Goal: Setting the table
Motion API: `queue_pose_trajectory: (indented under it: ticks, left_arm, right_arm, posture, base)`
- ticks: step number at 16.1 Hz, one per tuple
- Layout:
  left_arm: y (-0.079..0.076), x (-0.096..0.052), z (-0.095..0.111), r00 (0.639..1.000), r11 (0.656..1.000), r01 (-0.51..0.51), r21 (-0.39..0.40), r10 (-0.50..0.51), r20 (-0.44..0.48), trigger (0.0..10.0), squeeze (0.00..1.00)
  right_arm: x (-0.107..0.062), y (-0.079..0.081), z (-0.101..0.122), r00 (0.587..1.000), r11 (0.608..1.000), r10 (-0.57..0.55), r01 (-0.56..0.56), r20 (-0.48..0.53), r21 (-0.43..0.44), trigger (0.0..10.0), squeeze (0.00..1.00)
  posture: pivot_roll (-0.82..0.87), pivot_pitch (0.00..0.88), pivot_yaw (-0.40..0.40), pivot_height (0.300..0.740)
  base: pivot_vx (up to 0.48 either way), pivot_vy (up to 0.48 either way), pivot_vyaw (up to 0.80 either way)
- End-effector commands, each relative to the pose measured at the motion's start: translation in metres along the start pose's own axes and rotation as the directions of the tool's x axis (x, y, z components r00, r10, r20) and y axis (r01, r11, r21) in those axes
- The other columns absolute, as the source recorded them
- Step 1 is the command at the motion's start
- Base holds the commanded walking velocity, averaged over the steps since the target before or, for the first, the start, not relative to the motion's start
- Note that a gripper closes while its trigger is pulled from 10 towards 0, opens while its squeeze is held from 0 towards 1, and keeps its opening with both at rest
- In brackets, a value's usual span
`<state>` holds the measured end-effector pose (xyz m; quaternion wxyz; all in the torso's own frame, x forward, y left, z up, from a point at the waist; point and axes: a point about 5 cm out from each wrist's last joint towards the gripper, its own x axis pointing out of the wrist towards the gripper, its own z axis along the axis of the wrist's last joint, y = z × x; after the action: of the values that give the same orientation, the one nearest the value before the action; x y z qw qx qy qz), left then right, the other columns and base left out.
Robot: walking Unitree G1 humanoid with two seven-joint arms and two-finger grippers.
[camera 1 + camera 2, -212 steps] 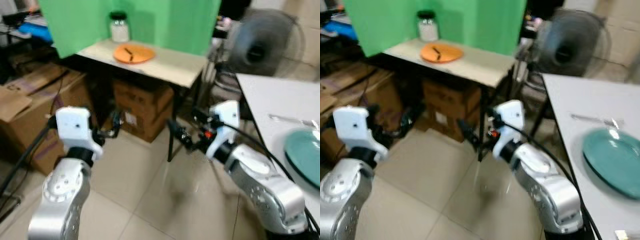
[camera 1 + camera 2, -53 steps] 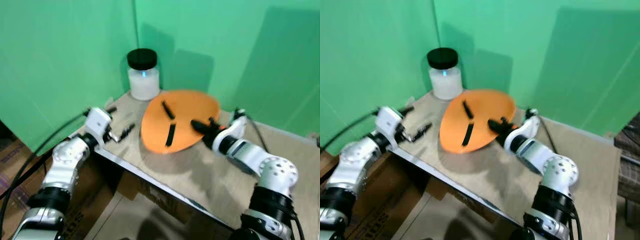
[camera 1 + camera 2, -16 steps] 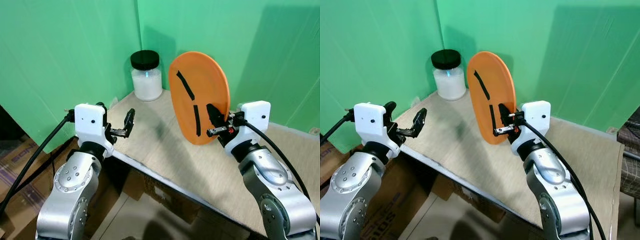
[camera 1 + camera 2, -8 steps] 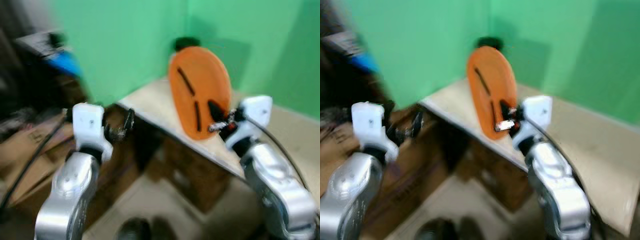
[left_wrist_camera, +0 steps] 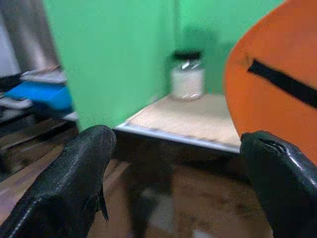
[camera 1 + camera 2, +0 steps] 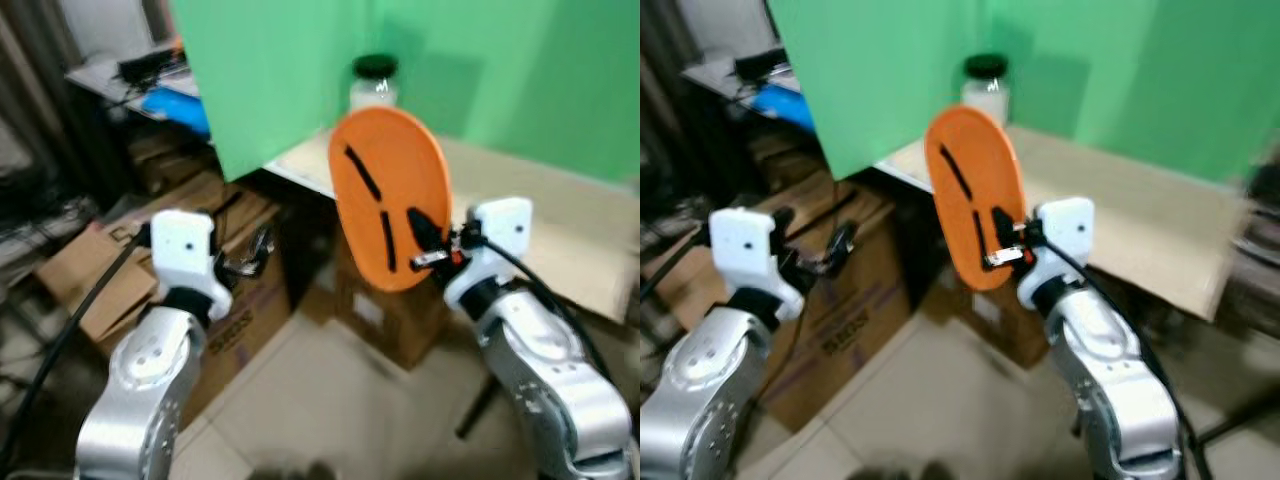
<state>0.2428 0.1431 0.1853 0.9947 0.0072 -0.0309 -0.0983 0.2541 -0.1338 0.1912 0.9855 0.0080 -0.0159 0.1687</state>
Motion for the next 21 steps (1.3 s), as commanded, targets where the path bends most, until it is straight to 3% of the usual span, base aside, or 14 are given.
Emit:
queue_pose_trajectory:
  ticks: [1, 4, 21]
  left_arm:
    - [0.0037, 0.0004, -0.0008, 1.000, 1.000, -0.024, 0.008, 0.024, -0.007, 10.0, 0.00]
    - [0.0037, -0.0060, -0.0065, 0.999, 1.000, -0.030, 0.001, 0.030, -0.030, 10.0, 0.00]
    - [0.0056, -0.0046, -0.0063, 0.997, 0.997, -0.076, -0.031, 0.076, -0.016, 10.0, 0.00]
  right_arm:
    - [0.0011, 0.0051, 0.0109, 0.998, 1.000, 0.026, -0.026, 0.049, -0.010, 10.0, 0.00]
    - [-0.0018, 0.0085, 0.0101, 0.998, 0.998, 0.048, -0.047, 0.030, -0.034, 10.0, 0.00]
    - [-0.0014, 0.0110, 0.0103, 0.998, 0.996, 0.064, -0.063, 0.018, -0.058, 10.0, 0.00]
  posture:
    - [-0.11, 0.000, 0.034, 0.740]
    - [-0.13, 0.000, 0.036, 0.740]
    - [-0.13, 0.000, 0.015, 0.740]
  base:
    - [0.000, 0.000, 0.00]
    - [0.000, 0.000, 0.00]
    - [0.000, 0.000, -0.80]
